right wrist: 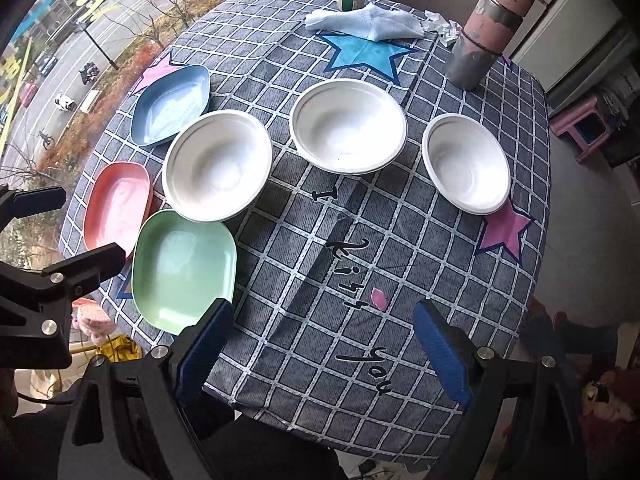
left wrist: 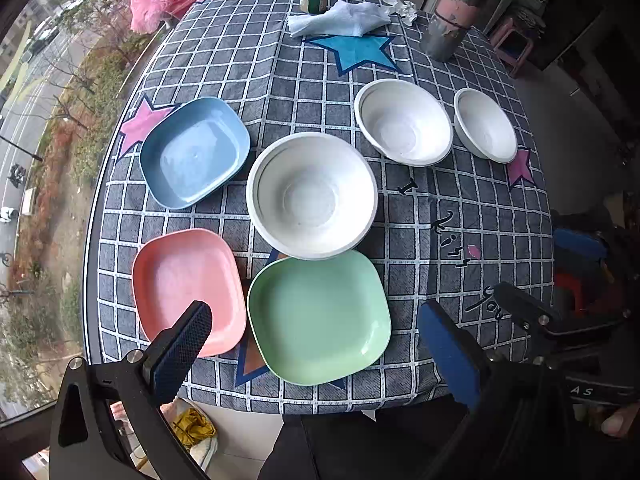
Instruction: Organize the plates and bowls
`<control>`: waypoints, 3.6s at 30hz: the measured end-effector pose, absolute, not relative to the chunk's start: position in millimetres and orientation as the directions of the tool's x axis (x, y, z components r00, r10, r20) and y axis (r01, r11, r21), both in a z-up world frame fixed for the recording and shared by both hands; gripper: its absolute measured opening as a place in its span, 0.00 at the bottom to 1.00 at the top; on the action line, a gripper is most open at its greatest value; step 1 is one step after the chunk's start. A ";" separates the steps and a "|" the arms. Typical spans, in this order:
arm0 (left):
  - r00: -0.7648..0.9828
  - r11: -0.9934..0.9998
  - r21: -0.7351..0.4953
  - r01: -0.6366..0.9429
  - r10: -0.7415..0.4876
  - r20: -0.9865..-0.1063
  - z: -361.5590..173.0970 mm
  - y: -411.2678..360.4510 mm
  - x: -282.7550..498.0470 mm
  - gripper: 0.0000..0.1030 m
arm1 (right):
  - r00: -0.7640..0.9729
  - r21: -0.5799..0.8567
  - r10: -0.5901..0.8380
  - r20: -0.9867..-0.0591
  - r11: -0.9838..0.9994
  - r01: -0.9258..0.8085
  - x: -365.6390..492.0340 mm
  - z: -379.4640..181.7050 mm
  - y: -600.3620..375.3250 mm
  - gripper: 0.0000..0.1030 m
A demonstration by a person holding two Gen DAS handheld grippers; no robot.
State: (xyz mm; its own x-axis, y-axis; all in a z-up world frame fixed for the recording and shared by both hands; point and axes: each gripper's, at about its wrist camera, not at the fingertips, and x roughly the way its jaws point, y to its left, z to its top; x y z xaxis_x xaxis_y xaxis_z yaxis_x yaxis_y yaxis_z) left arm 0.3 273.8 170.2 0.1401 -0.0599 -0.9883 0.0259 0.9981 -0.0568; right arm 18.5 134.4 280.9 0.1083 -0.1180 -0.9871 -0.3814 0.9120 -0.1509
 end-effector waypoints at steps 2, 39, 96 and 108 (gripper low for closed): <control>0.124 0.998 -0.058 0.014 -0.059 -0.990 166.1 275.3 -0.6 1.00 | 0.102 -0.153 -0.122 -0.987 0.911 -0.384 16.5 279.3 134.3 0.89; 0.107 0.999 -0.033 -0.042 -0.028 -0.994 159.8 287.5 -10.1 1.00 | 0.053 -0.137 -0.126 -0.991 0.898 -0.418 12.6 267.0 139.5 0.89; 0.040 0.995 0.001 0.099 -0.003 -0.999 153.9 228.8 12.3 1.00 | 0.042 -0.102 -0.094 -0.995 0.957 -0.272 5.1 273.1 77.3 0.89; 0.076 0.951 0.064 0.304 0.042 -0.996 160.9 144.0 33.1 1.00 | 0.058 -0.085 -0.078 -0.995 0.988 -0.127 6.0 286.7 6.9 0.89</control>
